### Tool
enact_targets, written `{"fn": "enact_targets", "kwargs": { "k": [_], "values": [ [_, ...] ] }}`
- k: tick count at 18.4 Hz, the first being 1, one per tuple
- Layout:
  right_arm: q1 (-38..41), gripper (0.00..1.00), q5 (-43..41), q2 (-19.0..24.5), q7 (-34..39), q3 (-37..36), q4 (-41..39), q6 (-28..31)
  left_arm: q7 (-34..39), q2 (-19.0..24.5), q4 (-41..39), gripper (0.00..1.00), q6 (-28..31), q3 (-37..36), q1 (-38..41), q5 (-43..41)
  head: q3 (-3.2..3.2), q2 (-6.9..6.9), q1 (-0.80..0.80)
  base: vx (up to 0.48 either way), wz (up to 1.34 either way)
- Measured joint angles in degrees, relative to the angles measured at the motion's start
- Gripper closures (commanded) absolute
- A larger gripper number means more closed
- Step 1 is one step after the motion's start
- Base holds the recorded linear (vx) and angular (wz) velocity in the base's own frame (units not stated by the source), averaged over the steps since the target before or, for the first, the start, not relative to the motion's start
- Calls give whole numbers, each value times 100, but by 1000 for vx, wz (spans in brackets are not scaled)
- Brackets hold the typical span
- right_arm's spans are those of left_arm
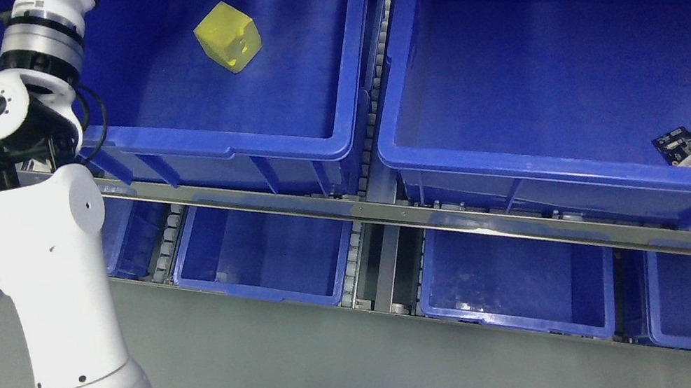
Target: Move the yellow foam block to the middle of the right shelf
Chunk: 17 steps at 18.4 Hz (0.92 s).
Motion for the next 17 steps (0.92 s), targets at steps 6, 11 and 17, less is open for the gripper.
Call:
{"fn": "enact_targets", "kwargs": {
  "k": [6, 11, 17],
  "values": [
    [0, 0, 0, 0, 0, 0, 0, 0, -268, -92, -439, 0, 55, 189, 419, 352, 0, 0, 0, 0, 0],
    [0, 0, 0, 0, 0, 0, 0, 0, -290, -135, -657, 0, -1, 281, 535, 445, 0, 0, 0, 0, 0],
    [0, 0, 0, 0, 0, 0, 0, 0, -253, -165, -811, 0, -140, 330, 576, 194, 0, 0, 0, 0, 0]
  ]
}}
